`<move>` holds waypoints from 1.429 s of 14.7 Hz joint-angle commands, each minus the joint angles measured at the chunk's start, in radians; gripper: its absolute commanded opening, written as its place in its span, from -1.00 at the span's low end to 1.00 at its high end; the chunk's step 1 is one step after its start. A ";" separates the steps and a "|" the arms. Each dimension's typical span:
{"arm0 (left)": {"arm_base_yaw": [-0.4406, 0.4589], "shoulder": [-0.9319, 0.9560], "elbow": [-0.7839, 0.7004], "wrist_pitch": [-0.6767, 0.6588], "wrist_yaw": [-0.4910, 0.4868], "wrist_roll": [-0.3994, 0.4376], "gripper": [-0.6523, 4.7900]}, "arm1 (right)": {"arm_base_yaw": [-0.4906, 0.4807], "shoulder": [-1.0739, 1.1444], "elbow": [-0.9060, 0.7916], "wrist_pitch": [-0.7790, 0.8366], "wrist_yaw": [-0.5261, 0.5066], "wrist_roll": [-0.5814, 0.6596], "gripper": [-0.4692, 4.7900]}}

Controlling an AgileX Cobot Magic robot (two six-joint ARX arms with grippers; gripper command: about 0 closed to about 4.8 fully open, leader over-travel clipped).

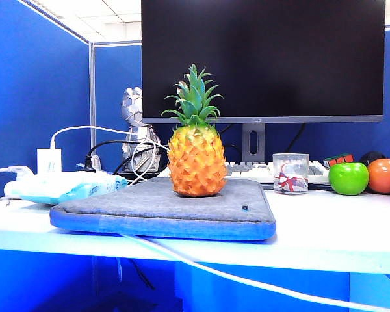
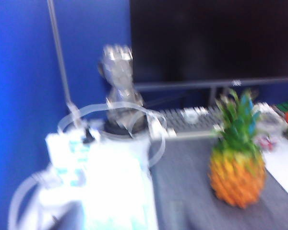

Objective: Pick up the pineapple and place it above the gray bag.

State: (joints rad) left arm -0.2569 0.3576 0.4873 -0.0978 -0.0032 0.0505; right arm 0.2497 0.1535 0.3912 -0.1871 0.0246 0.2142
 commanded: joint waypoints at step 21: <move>0.000 0.008 -0.157 0.069 0.172 -0.091 -0.55 | 0.004 -0.023 -0.214 0.027 -0.046 0.179 -0.82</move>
